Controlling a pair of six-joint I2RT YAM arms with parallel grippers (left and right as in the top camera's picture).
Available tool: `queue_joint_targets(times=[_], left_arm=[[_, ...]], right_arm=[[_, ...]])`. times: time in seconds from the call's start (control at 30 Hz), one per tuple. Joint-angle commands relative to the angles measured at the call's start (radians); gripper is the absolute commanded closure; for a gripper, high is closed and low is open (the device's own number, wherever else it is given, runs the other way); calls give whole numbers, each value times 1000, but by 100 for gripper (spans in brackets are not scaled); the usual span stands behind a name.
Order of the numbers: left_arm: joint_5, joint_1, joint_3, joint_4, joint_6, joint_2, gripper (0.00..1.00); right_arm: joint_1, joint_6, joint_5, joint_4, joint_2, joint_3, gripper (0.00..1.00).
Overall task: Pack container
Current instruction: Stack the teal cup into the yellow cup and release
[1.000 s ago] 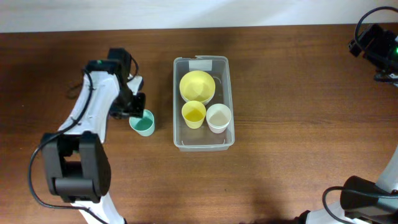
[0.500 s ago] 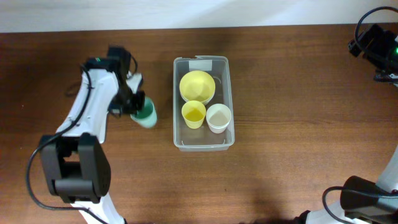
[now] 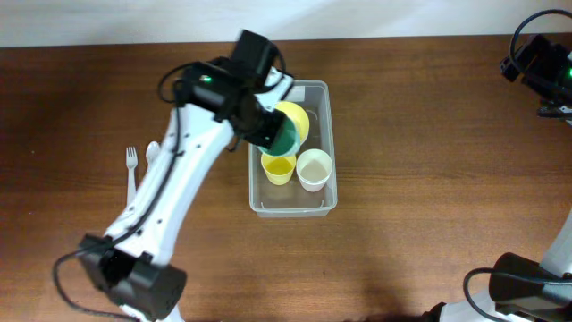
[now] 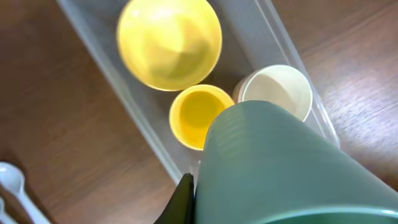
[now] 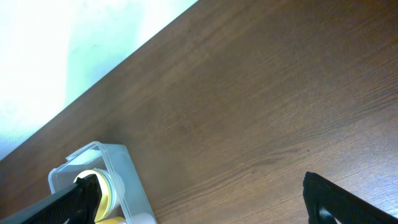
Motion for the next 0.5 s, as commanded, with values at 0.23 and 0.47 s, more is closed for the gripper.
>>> queue_joint_targets(times=[0.23,0.47], left_arm=[[-134,-13,-10,5,-4,197,98],[-134,-12,-10,8,-4,215,97]], right_arm=[[-3,8,5,3,3,0,1],[-3,8,5,3,3,0,1]])
